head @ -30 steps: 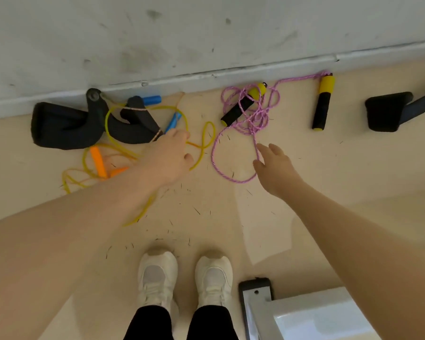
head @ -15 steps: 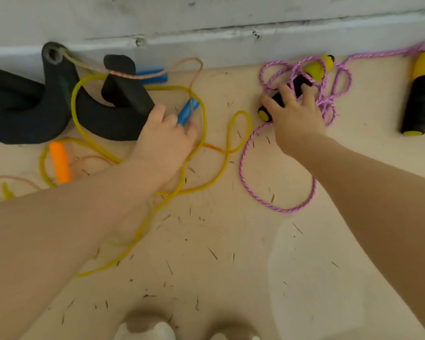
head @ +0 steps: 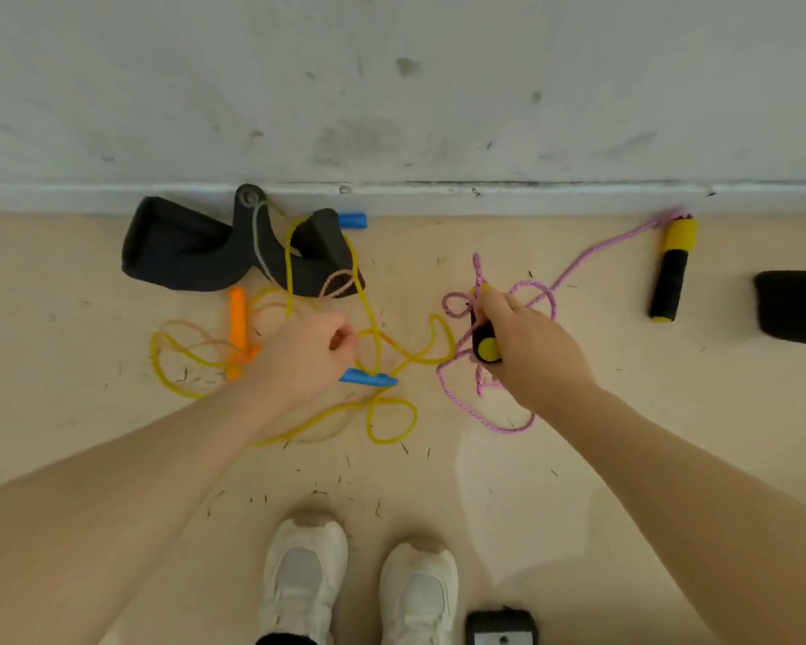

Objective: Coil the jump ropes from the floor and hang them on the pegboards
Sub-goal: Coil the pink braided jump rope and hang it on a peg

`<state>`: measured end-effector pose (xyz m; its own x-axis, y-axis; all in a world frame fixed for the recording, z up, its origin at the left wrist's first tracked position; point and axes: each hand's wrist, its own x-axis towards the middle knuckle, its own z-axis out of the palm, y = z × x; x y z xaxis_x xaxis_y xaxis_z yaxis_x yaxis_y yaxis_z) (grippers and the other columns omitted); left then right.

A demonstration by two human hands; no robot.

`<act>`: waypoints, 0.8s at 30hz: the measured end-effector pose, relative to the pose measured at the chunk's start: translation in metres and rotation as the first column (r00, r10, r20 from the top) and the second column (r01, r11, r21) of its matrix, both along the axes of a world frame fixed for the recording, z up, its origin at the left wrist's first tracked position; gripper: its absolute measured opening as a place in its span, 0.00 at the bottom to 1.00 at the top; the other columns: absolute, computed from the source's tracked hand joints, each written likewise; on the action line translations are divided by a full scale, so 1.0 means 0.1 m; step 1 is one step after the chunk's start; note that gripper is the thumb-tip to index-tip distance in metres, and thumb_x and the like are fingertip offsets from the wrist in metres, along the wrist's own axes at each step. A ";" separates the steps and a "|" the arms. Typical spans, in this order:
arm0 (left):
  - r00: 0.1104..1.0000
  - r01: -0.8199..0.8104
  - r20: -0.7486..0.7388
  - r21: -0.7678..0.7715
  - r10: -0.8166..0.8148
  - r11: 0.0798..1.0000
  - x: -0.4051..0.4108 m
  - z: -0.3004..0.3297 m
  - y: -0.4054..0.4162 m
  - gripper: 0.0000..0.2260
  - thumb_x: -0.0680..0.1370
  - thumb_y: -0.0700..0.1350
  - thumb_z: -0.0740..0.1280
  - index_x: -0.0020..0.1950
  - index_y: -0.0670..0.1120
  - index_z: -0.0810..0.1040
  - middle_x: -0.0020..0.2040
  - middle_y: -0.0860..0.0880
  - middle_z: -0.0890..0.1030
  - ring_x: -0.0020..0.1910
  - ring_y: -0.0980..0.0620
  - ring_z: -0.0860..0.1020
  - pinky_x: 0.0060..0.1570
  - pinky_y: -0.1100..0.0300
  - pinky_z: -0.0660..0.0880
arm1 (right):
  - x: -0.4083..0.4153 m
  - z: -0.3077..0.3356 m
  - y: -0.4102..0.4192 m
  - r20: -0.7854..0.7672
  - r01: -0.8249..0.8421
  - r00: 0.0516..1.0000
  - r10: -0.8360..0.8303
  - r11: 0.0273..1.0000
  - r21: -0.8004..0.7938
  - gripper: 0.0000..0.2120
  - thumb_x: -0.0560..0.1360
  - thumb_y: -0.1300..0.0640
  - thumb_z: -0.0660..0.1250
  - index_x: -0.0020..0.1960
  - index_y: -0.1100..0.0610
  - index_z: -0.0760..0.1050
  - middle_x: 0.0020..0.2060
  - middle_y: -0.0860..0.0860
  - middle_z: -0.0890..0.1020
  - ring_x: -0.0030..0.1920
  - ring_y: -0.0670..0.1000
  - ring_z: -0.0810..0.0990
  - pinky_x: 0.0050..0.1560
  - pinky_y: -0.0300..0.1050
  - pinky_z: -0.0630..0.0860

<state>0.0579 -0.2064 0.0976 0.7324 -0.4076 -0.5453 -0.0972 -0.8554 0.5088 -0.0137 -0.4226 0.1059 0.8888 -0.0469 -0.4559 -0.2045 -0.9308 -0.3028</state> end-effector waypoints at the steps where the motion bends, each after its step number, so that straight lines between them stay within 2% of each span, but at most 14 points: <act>1: 0.999 -0.034 -0.033 -0.036 0.033 0.999 0.00 0.19 0.01 0.07 0.78 0.42 0.62 0.40 0.47 0.73 0.31 0.55 0.71 0.34 0.52 0.72 0.30 0.63 0.64 | 0.00 0.20 0.02 0.003 0.003 1.000 -0.003 0.999 0.033 0.11 0.75 0.59 0.63 0.55 0.54 0.63 0.53 0.50 0.75 0.46 0.58 0.75 0.37 0.47 0.67; 4: 0.988 0.111 -0.099 -0.082 -0.119 0.990 -0.06 0.74 -0.01 0.10 0.78 0.44 0.62 0.36 0.51 0.72 0.33 0.54 0.74 0.31 0.52 0.72 0.31 0.60 0.68 | 0.08 0.77 0.06 0.047 0.047 0.997 -0.053 0.992 0.116 0.11 0.74 0.60 0.63 0.53 0.54 0.63 0.53 0.50 0.75 0.42 0.57 0.72 0.38 0.47 0.69; 6: 0.973 0.200 -0.094 -0.090 -0.209 0.976 -0.13 1.11 -0.06 0.14 0.78 0.45 0.62 0.32 0.54 0.70 0.30 0.55 0.73 0.27 0.54 0.70 0.31 0.55 0.73 | 0.14 1.11 0.06 0.083 0.081 0.992 -0.094 0.985 0.154 0.13 0.73 0.61 0.65 0.49 0.52 0.60 0.52 0.50 0.76 0.41 0.56 0.72 0.39 0.48 0.70; 8: 0.972 0.225 -0.036 -0.124 -0.231 0.966 -0.20 1.49 -0.11 0.10 0.77 0.45 0.63 0.36 0.49 0.77 0.30 0.54 0.74 0.29 0.56 0.72 0.35 0.56 0.73 | 0.20 1.44 0.06 0.110 0.158 0.977 -0.182 0.967 0.198 0.15 0.72 0.61 0.66 0.47 0.51 0.60 0.49 0.48 0.76 0.42 0.56 0.74 0.40 0.47 0.71; 11: 0.989 0.120 -0.059 -0.179 -0.133 0.977 -0.30 2.01 -0.12 0.08 0.77 0.46 0.64 0.47 0.46 0.82 0.37 0.53 0.79 0.36 0.55 0.76 0.36 0.60 0.72 | 0.26 1.94 0.07 0.129 0.301 0.924 -0.361 0.892 0.338 0.15 0.70 0.64 0.66 0.47 0.52 0.62 0.38 0.42 0.73 0.40 0.54 0.73 0.34 0.44 0.66; 12: 0.991 0.108 -0.072 -0.114 -0.117 0.988 -0.30 2.12 -0.07 0.09 0.78 0.47 0.62 0.51 0.49 0.82 0.40 0.54 0.80 0.39 0.55 0.77 0.37 0.62 0.72 | 0.26 2.12 0.08 0.128 0.319 0.913 -0.388 0.872 0.372 0.15 0.70 0.64 0.67 0.48 0.53 0.62 0.36 0.41 0.72 0.39 0.54 0.73 0.32 0.42 0.66; 13: 0.990 0.132 -0.058 0.000 -0.132 0.991 -0.28 2.22 -0.01 0.11 0.79 0.47 0.60 0.56 0.51 0.80 0.45 0.55 0.80 0.45 0.55 0.78 0.44 0.62 0.73 | 0.27 2.30 0.10 0.118 0.323 0.909 -0.400 0.854 0.407 0.15 0.71 0.63 0.68 0.48 0.53 0.62 0.36 0.40 0.71 0.37 0.52 0.73 0.31 0.40 0.66; 15: 0.978 0.205 -0.023 0.255 -0.206 0.945 -0.25 2.40 0.15 0.16 0.80 0.47 0.57 0.67 0.55 0.71 0.60 0.53 0.75 0.61 0.51 0.72 0.60 0.55 0.67 | 0.27 2.66 0.14 0.063 0.327 0.911 -0.407 0.808 0.489 0.16 0.72 0.61 0.69 0.49 0.54 0.62 0.37 0.42 0.71 0.35 0.46 0.73 0.29 0.35 0.67; 16: 0.982 0.188 -0.025 0.278 -0.188 0.942 -0.23 2.51 0.20 0.18 0.80 0.47 0.57 0.70 0.55 0.67 0.65 0.53 0.72 0.65 0.50 0.69 0.64 0.52 0.65 | 0.27 2.83 0.17 0.035 0.324 0.915 -0.401 0.786 0.526 0.16 0.72 0.60 0.70 0.49 0.54 0.62 0.37 0.43 0.72 0.35 0.44 0.72 0.29 0.34 0.67; 18: 0.994 0.090 -0.068 0.145 -0.081 0.985 -0.20 2.81 0.24 0.18 0.81 0.46 0.56 0.71 0.51 0.66 0.68 0.52 0.70 0.66 0.50 0.69 0.65 0.53 0.66 | 0.28 3.15 0.23 -0.009 0.319 0.924 -0.383 0.756 0.571 0.17 0.71 0.59 0.71 0.49 0.53 0.63 0.38 0.45 0.73 0.35 0.45 0.72 0.31 0.37 0.69; 20: 0.972 -0.149 -0.190 -0.042 0.138 0.988 -0.17 3.21 0.22 0.15 0.81 0.46 0.56 0.68 0.46 0.70 0.63 0.50 0.75 0.59 0.51 0.75 0.58 0.59 0.71 | 0.29 3.47 0.32 -0.054 0.328 0.924 -0.378 0.715 0.617 0.17 0.70 0.57 0.72 0.48 0.51 0.63 0.38 0.46 0.74 0.35 0.48 0.72 0.33 0.41 0.70; 21: 0.922 -0.318 -0.271 -0.124 0.276 0.940 -0.16 3.41 0.20 0.15 0.82 0.47 0.55 0.65 0.45 0.72 0.58 0.49 0.78 0.51 0.52 0.77 0.51 0.62 0.73 | 0.30 3.63 0.38 -0.075 0.328 0.926 -0.371 0.686 0.650 0.16 0.70 0.57 0.72 0.47 0.51 0.64 0.38 0.46 0.75 0.36 0.48 0.73 0.34 0.40 0.71; 22: 0.838 -0.489 -0.372 -0.190 0.398 0.851 -0.14 3.62 0.18 0.16 0.82 0.48 0.54 0.63 0.42 0.73 0.52 0.48 0.79 0.44 0.53 0.78 0.43 0.65 0.74 | 0.30 3.80 0.44 -0.097 0.324 0.926 -0.364 0.640 0.697 0.16 0.71 0.58 0.72 0.47 0.50 0.64 0.40 0.46 0.76 0.38 0.48 0.75 0.36 0.38 0.73; 24: 0.662 -0.702 -0.557 -0.225 0.502 0.676 -0.10 4.03 0.19 0.20 0.82 0.53 0.51 0.61 0.40 0.74 0.45 0.46 0.80 0.40 0.52 0.77 0.38 0.63 0.73 | 0.29 4.14 0.57 -0.148 0.305 0.934 -0.324 0.514 0.802 0.15 0.71 0.63 0.70 0.46 0.52 0.65 0.49 0.48 0.81 0.49 0.49 0.80 0.45 0.34 0.76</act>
